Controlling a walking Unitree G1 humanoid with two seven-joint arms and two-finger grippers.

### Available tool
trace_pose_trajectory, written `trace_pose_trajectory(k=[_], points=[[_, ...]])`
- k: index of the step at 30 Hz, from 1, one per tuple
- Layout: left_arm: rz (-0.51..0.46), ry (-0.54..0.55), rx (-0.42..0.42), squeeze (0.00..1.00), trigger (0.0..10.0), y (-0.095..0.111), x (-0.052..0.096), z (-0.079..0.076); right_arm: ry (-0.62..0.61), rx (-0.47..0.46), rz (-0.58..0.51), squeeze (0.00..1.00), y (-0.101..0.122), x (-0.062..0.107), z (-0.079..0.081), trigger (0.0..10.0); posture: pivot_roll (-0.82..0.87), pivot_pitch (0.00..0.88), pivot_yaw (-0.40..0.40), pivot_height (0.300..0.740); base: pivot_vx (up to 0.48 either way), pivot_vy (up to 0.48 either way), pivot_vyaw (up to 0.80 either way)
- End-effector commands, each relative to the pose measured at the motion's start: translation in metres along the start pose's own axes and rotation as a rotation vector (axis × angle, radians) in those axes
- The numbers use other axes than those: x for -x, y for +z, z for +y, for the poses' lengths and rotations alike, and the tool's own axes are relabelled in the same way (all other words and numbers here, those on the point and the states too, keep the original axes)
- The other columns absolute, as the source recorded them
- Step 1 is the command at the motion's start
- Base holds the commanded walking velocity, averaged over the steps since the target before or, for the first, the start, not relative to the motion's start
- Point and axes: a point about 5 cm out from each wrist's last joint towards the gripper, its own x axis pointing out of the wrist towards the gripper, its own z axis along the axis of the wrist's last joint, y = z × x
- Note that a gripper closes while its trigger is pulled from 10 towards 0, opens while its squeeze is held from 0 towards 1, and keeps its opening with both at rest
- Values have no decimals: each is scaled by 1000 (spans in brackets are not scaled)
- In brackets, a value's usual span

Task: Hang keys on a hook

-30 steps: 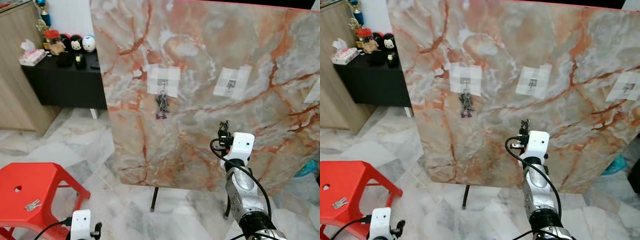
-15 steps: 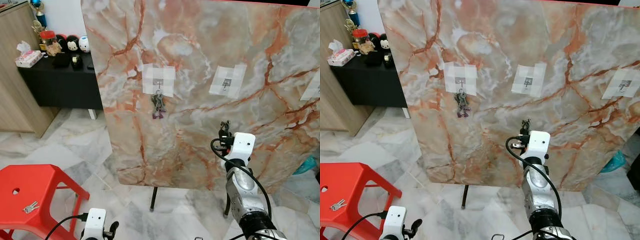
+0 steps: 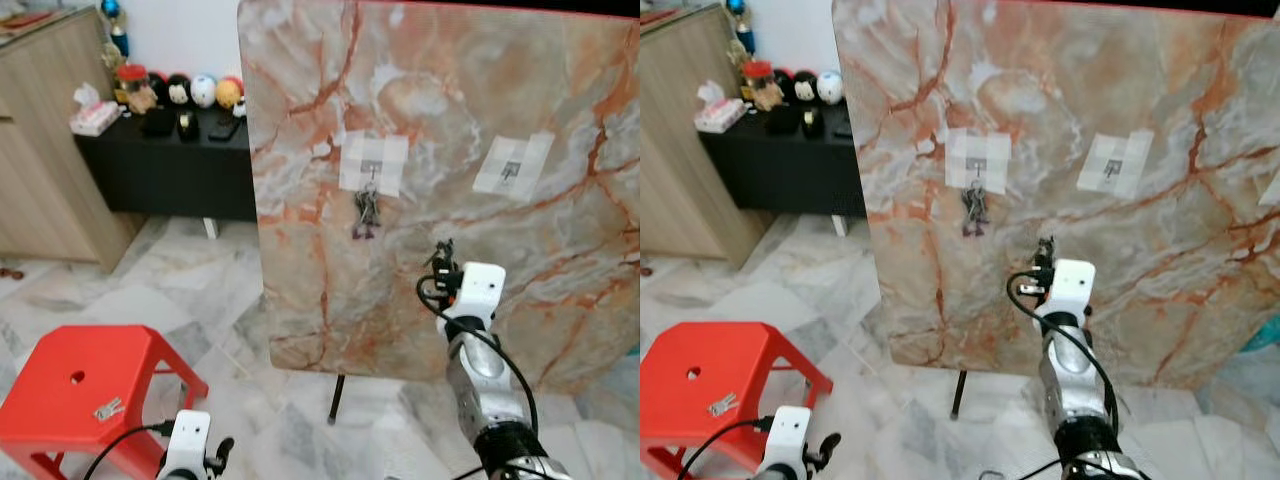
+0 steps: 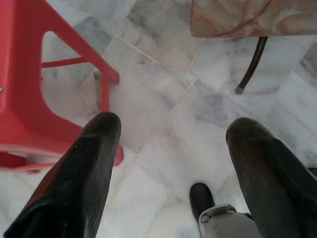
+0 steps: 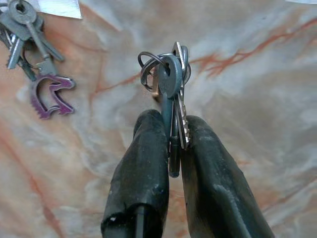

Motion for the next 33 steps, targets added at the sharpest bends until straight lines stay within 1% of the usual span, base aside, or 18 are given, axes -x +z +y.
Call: trace_pose_trajectory(k=[1,7,12,16,19,21,23,33], points=[[20,-26,-23,0,10000,-4,1,-7,-14,-2,-26,0,7,-3,-4,10000,60,0,-53,740,0,0,0],[19,-46,-24,0,10000,-8,3,-10,-23,1,-24,0,7,-3,-6,10000,65,0,-59,740,0,0,0],[27,-34,-42,0,10000,-8,3,-10,-40,7,-30,0,9,-5,-7,10000,65,0,-60,740,0,0,0],[26,-31,-35,0,10000,-8,3,-10,-60,6,-40,0,11,-5,-8,10000,65,0,-60,740,0,0,0],[20,-27,-33,0,10000,-6,2,-9,-125,15,-55,0,15,-6,-16,10000,62,0,-60,740,0,0,0],[19,-27,-33,0,10000,-6,2,-9,-142,11,-56,0,15,-6,-19,10000,62,0,-60,740,0,0,0],[18,-24,-32,0,10000,-6,2,-9,-166,-13,-55,0,15,-6,-23,10000,58,0,-59,740,0,0,0],[33,-26,-36,0,10000,-10,4,-9,-161,-14,-56,0,15,-6,-20,10000,59,0,-58,740,0,0,0]])
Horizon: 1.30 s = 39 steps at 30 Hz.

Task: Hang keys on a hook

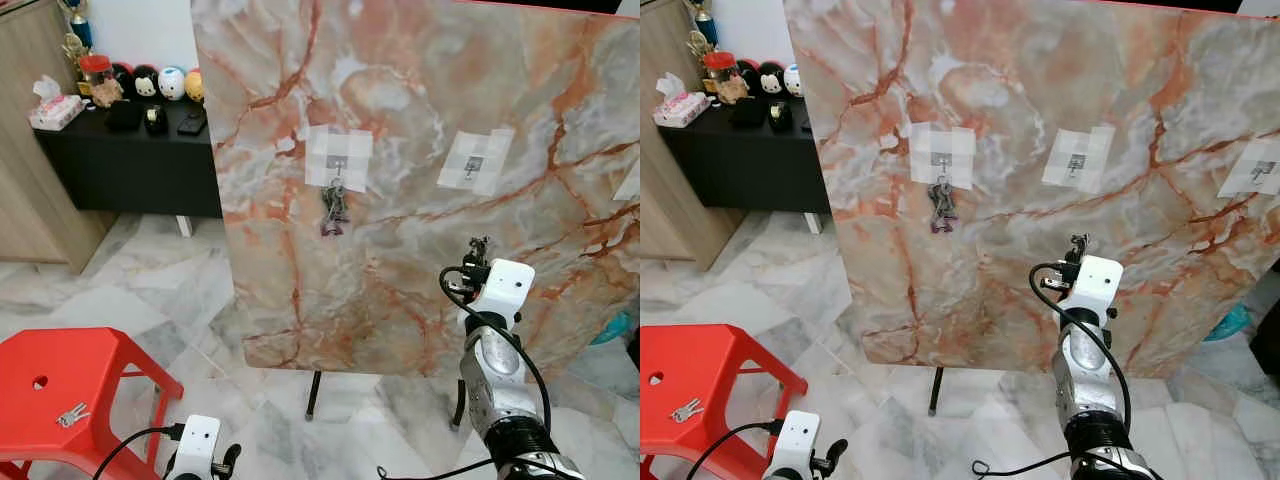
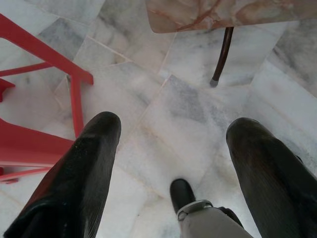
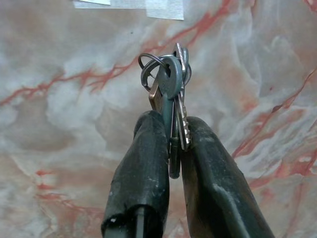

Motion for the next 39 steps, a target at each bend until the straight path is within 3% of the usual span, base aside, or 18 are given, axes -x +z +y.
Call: trace_pose_trajectory(k=[1,20,26,39], points=[[24,-3,-5,0,10000,-6,2,-1,-4,-10,-27,0,6,-3,1,10000,61,0,-59,740,0,0,0],[36,-9,-19,0,10000,-10,4,0,133,33,-21,0,2,2,17,10000,60,0,-58,740,0,0,98],[38,-11,-25,0,10000,-10,4,-1,122,9,-11,0,0,2,16,10000,61,0,-59,740,0,0,0],[45,-27,-4,0,10000,-14,5,-4,125,44,-19,0,3,0,14,10000,57,0,-60,740,0,0,0]])
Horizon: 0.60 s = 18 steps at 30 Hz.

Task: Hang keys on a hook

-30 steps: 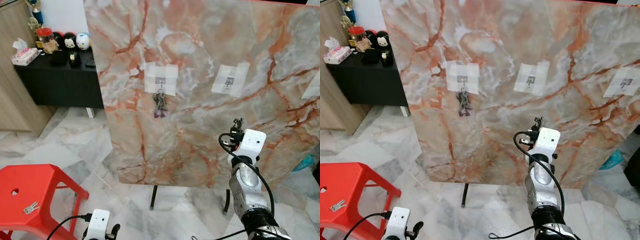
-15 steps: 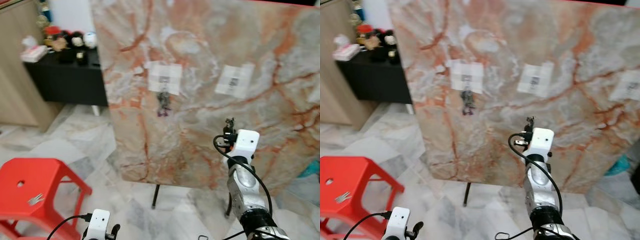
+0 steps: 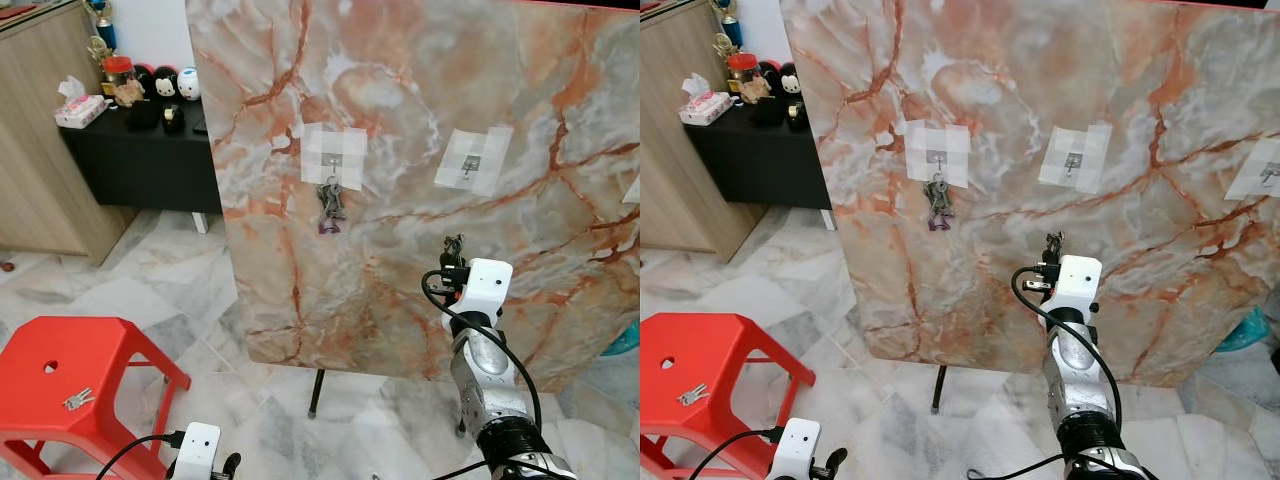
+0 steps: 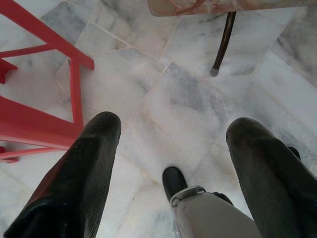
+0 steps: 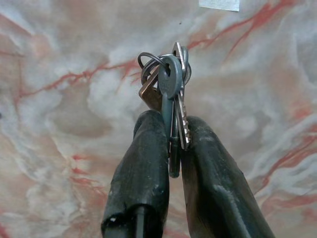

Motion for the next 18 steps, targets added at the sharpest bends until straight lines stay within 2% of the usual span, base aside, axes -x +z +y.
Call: trace_pose_trajectory(k=[1,11,18], points=[[21,-13,3,0,10000,-6,2,-2,0,11,-27,0,5,-2,0,10000,57,0,-60,740,0,0,0],[21,-15,21,0,10000,-5,2,-3,-13,4,-20,0,5,-3,-1,10000,56,0,-63,740,0,0,0],[23,-17,20,0,10000,-6,2,-3,-11,7,-20,0,6,-3,-1,10000,59,0,-65,740,282,0,0]])
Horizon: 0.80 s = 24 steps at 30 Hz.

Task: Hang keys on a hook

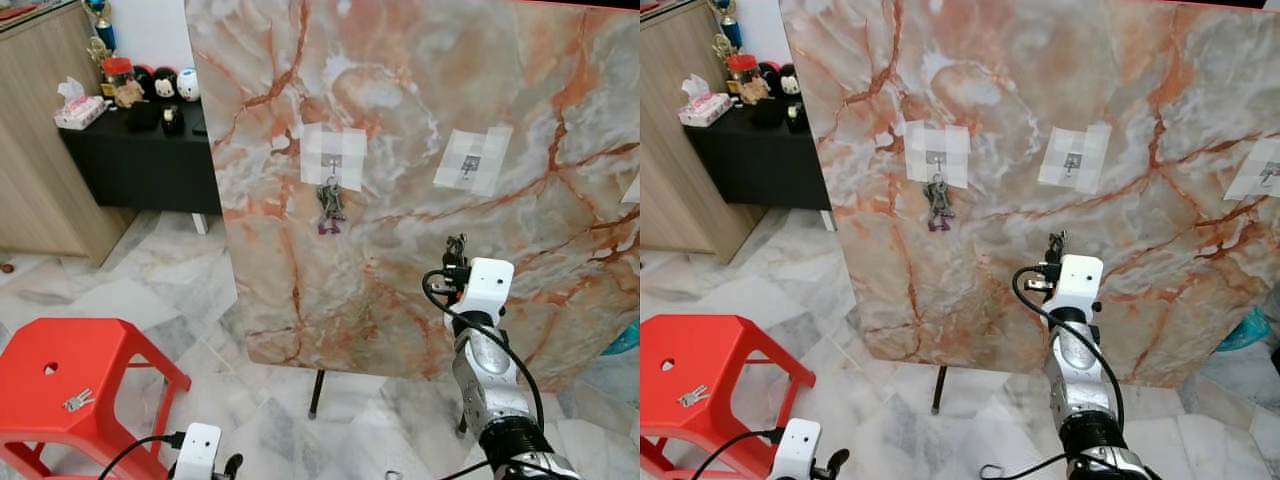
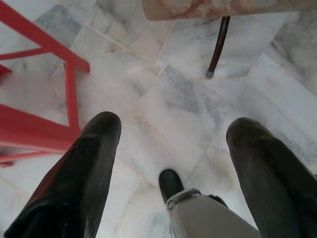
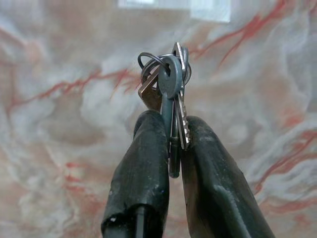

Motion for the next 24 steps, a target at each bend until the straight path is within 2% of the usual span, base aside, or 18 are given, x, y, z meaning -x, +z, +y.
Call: trace_pose_trajectory(k=[1,6,24], points=[[17,-6,8,0,10000,-4,1,-1,-1,5,-19,0,6,-3,0,10000,59,0,-65,740,307,0,0],[14,-6,-8,0,10000,-2,0,-1,1,7,-18,0,5,-2,1,10000,57,0,-63,740,315,0,0],[9,-20,1,0,10000,-4,2,-4,-15,4,-12,0,-2,7,0,10000,55,0,-60,740,0,0,0]])
